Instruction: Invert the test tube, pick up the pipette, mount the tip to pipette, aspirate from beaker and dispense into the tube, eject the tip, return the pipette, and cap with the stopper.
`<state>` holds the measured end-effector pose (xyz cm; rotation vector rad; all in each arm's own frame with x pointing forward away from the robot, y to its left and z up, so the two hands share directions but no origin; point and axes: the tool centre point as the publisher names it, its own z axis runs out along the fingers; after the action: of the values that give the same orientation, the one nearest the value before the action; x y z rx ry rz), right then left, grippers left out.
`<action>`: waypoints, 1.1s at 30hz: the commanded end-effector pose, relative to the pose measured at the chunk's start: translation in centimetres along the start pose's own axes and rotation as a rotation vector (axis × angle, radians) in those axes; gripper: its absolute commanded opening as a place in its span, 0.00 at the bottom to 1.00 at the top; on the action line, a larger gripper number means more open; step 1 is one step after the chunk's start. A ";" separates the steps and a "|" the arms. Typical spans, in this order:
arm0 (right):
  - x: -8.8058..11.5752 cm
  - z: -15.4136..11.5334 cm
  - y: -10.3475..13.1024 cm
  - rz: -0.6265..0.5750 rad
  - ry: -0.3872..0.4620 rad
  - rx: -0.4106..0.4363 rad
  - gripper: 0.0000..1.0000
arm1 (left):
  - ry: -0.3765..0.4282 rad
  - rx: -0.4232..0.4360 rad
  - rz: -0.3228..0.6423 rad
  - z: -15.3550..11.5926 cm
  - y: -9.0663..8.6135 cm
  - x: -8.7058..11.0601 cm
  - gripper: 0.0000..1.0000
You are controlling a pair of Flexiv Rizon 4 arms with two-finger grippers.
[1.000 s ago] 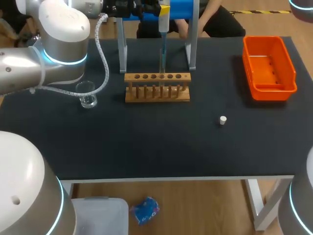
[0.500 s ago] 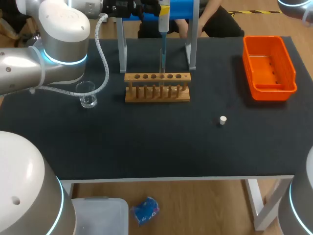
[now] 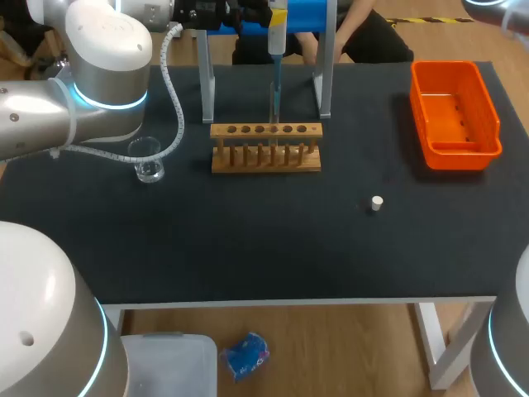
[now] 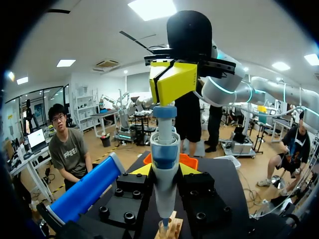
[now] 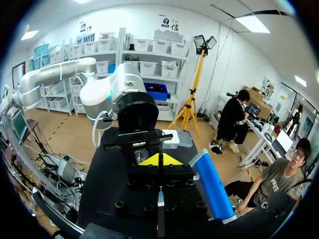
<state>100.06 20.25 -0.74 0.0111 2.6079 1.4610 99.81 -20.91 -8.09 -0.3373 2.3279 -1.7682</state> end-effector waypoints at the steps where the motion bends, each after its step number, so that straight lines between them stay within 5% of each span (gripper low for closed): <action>1: -0.2 0.1 -0.1 0.003 0.004 0.007 0.00 | -0.001 0.000 0.000 0.1 0.0 0.0 0.00; 33: 0.4 1.2 -1.8 0.026 0.025 0.023 0.00 | -0.001 0.000 0.000 0.1 0.0 0.0 0.00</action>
<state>99.83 20.24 -2.36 0.0293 2.6505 1.4491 99.77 -20.89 -8.40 -0.3385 2.3317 -1.7652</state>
